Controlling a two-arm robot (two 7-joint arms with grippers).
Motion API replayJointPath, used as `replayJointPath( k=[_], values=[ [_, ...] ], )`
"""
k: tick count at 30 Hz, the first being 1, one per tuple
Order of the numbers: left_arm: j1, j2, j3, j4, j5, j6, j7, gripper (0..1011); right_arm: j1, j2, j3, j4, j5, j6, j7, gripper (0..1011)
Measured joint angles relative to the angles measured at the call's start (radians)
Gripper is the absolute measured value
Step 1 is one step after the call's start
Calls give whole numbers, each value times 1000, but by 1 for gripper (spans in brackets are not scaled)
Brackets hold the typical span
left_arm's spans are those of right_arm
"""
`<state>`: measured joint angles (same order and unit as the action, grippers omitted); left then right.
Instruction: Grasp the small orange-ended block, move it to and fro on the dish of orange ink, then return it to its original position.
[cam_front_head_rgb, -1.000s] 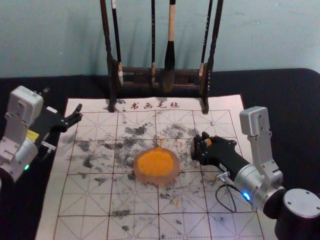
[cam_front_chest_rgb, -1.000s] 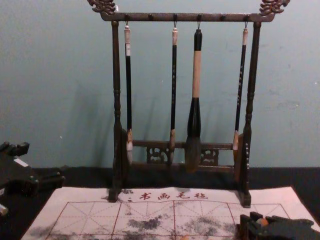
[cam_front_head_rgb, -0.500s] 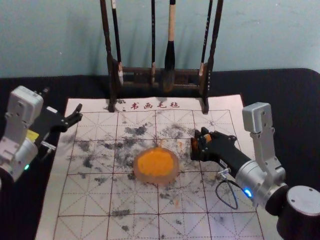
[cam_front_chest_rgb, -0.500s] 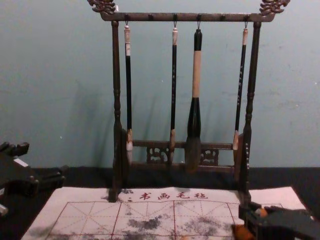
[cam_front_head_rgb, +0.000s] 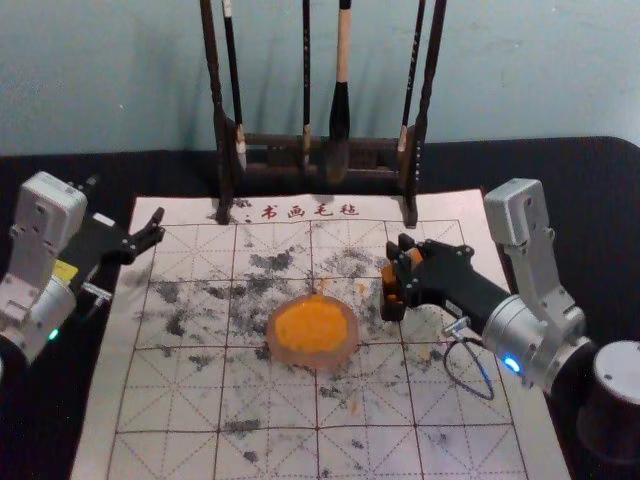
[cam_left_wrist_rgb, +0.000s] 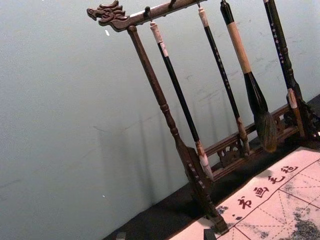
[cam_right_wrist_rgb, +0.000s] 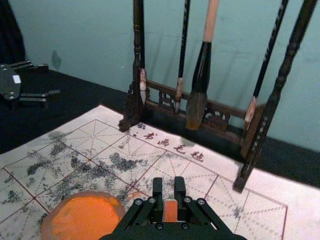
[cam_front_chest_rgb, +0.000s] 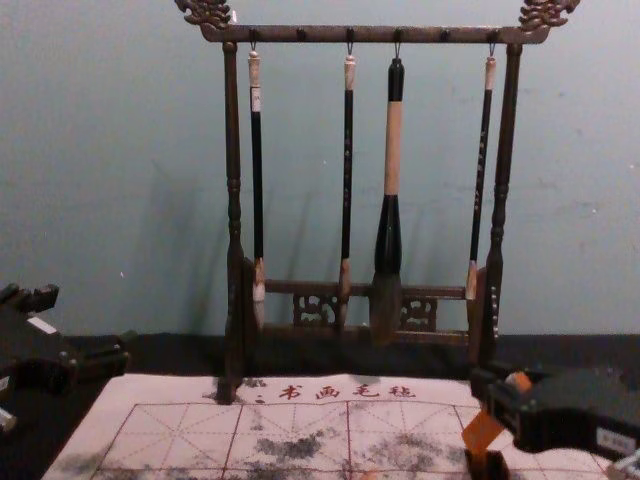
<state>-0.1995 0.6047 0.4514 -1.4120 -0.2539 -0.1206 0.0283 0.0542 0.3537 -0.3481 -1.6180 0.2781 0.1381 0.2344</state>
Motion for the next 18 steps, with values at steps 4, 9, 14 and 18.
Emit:
replayJointPath(
  k=[4,9,14,18],
  values=[
    [0,0,0,0,0,0,0,1001,16,30,9,-15,-19,-1,47,119],
    [0,0,0,0,0,0,0,1001,40,62,18,-23,-16,-18,117,119],
    [0,0,0,0,0,0,0,1001,95,97,9,-3,16,-32,215,119],
    [0,0,0,0,0,0,0,1001,150,115,-15,29,44,-31,287,119]
  ],
)
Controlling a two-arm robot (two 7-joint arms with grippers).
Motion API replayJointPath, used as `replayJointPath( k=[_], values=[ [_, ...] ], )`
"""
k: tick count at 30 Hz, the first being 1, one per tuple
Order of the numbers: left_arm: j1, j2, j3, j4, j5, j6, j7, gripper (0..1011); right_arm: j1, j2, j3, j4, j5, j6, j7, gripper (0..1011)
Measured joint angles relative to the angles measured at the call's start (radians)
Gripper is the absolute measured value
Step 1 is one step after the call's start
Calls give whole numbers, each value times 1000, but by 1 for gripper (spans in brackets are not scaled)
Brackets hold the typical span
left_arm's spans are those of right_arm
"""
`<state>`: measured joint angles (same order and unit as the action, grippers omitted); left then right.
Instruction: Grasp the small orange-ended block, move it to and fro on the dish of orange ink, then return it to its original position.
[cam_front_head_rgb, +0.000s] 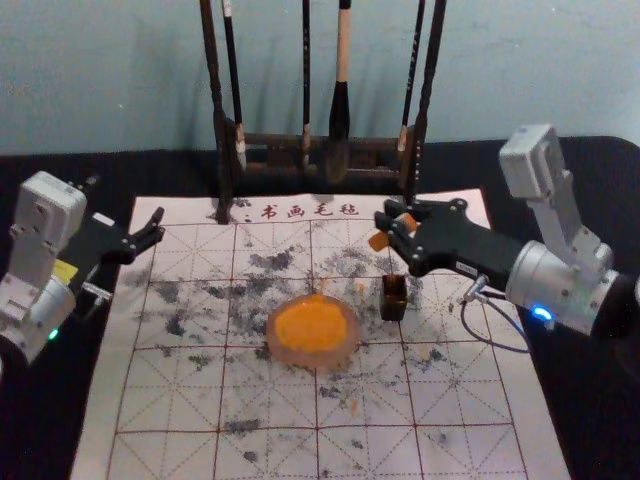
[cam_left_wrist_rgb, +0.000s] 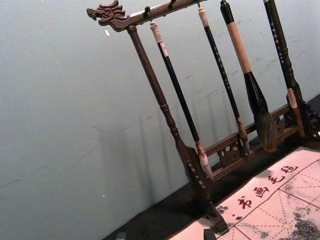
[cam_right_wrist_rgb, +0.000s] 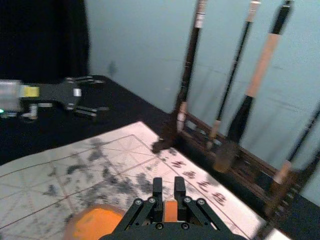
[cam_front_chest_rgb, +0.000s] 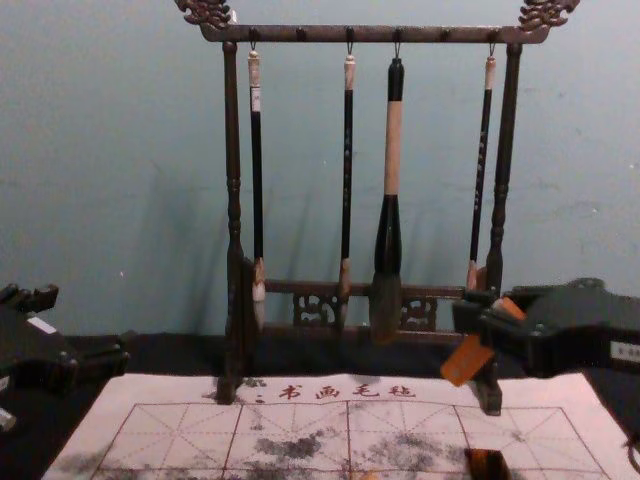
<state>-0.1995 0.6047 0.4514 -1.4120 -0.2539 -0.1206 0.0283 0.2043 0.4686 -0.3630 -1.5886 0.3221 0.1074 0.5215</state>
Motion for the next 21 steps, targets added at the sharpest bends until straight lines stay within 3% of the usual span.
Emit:
replayJointPath(
  k=[8,11,21],
  values=[
    [0,0,0,0,0,0,0,1001,124,11,-75,85,28,40,127,119],
    [0,0,0,0,0,0,0,1001,186,5,-122,137,28,66,178,119],
    [0,0,0,0,0,0,0,1001,308,-27,-230,261,5,91,263,119]
  ],
)
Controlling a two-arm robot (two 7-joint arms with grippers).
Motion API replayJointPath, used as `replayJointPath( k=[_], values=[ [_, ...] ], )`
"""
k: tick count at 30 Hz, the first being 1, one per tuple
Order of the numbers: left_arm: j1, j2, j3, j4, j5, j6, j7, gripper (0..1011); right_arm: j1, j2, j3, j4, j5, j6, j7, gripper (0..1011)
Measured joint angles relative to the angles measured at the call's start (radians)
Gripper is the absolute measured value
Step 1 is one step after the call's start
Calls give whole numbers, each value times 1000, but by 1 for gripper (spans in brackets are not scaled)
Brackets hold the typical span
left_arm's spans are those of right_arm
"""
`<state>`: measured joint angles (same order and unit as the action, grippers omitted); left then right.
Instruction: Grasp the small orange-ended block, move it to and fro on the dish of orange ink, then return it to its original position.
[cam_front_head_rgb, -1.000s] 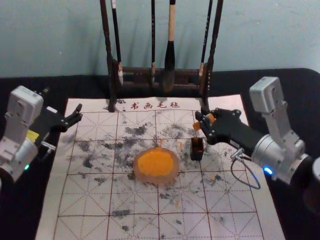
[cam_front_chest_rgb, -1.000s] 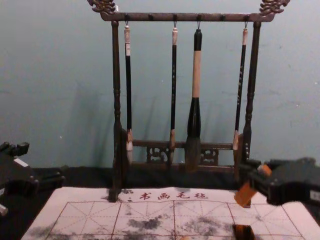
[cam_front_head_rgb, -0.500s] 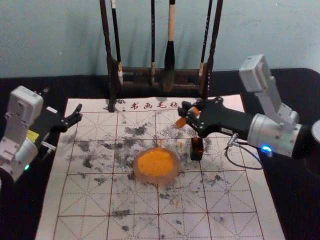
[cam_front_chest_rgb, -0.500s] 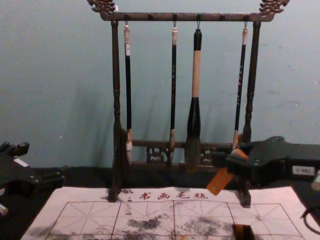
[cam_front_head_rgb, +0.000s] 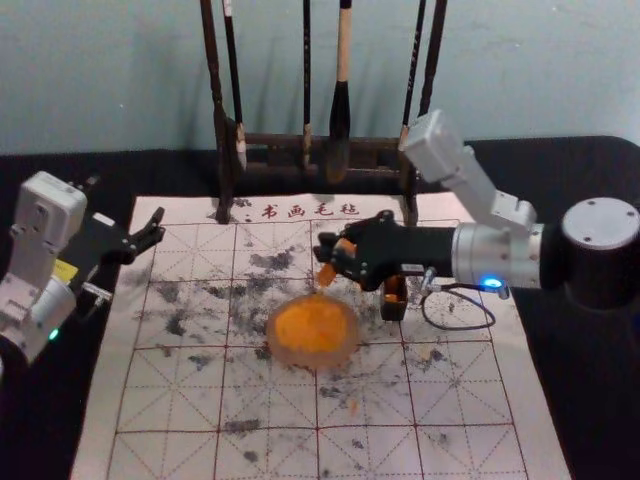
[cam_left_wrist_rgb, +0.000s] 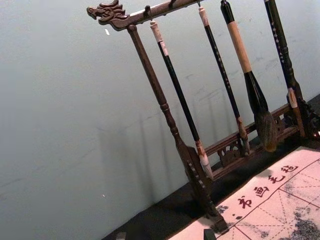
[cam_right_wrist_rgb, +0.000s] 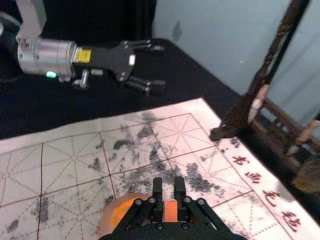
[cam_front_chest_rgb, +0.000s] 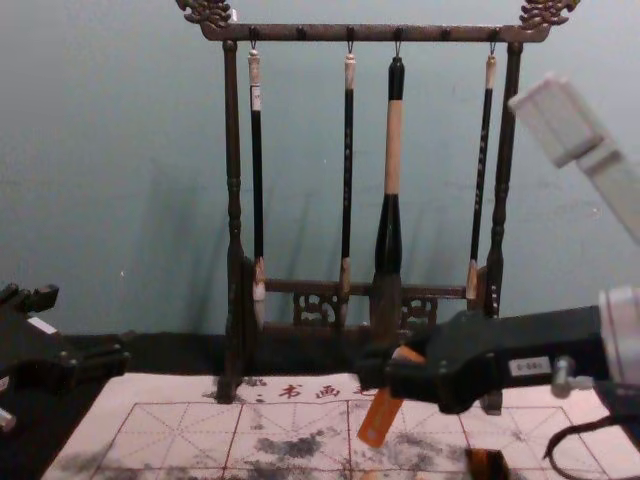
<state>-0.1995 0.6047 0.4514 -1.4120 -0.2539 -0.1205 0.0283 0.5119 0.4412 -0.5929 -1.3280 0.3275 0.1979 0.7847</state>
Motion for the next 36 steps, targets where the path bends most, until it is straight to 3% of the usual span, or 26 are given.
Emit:
replayJointPath(
  k=[13,36],
  values=[
    [0,0,0,0,0,0,0,1001,62,-17,-95,76,-38,-58,36,119],
    [0,0,0,0,0,0,0,1001,112,-40,-170,162,-67,-95,14,119]
  ],
)
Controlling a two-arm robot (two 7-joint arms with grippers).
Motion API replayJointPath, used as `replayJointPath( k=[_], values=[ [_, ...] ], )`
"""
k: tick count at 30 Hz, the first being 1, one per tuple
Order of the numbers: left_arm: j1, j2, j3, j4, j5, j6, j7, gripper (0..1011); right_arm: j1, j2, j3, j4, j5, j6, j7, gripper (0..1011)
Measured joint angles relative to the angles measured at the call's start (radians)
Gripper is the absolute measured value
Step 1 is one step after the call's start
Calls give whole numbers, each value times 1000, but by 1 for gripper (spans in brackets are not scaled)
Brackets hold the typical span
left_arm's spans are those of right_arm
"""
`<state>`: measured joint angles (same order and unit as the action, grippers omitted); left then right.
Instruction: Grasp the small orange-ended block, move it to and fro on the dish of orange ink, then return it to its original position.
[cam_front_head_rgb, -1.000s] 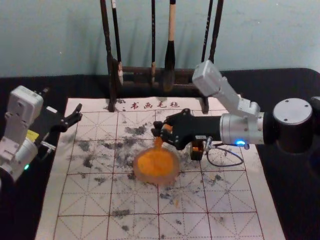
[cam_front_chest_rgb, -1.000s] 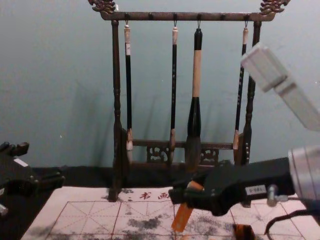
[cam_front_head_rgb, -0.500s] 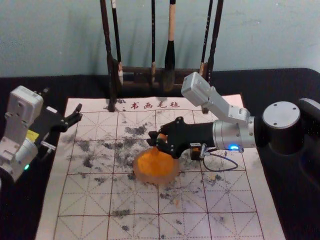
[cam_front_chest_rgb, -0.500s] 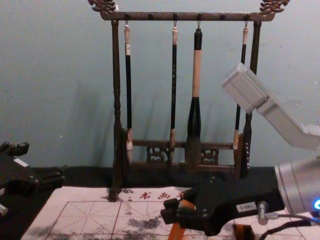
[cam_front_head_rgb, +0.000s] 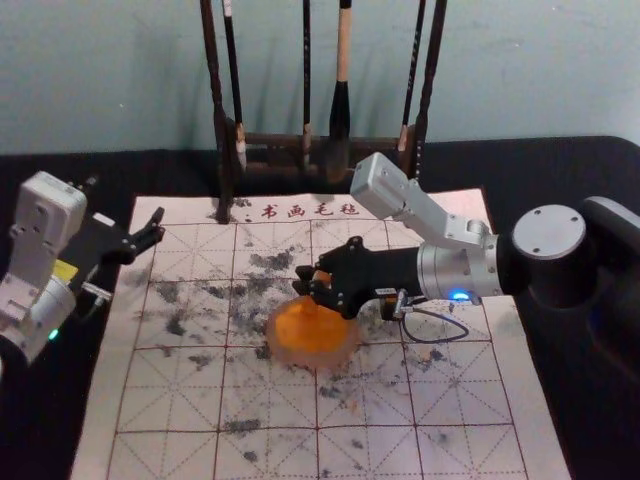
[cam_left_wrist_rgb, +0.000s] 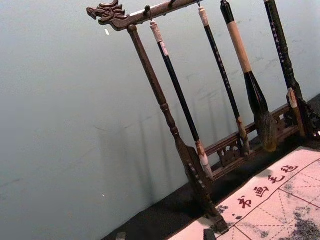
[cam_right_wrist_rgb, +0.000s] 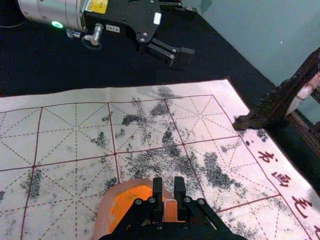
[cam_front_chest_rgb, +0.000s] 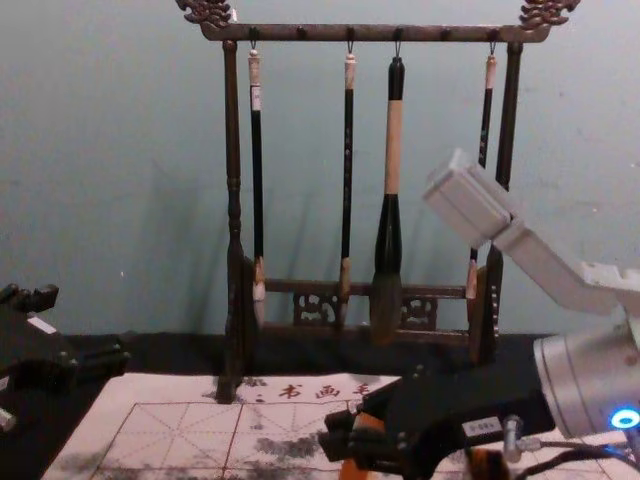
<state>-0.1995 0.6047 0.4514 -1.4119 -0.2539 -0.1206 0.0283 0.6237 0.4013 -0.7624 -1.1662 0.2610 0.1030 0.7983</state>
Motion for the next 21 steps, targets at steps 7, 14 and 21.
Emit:
replayJointPath(
  k=[7,14,21],
  values=[
    [0,0,0,0,0,0,0,1001,5,-6,-7,11,-9,-2,-3,119],
    [0,0,0,0,0,0,0,1001,6,-7,-10,11,-12,-3,-3,119],
    [0,0,0,0,0,0,0,1001,6,3,-10,3,-17,-1,0,119]
  ],
)
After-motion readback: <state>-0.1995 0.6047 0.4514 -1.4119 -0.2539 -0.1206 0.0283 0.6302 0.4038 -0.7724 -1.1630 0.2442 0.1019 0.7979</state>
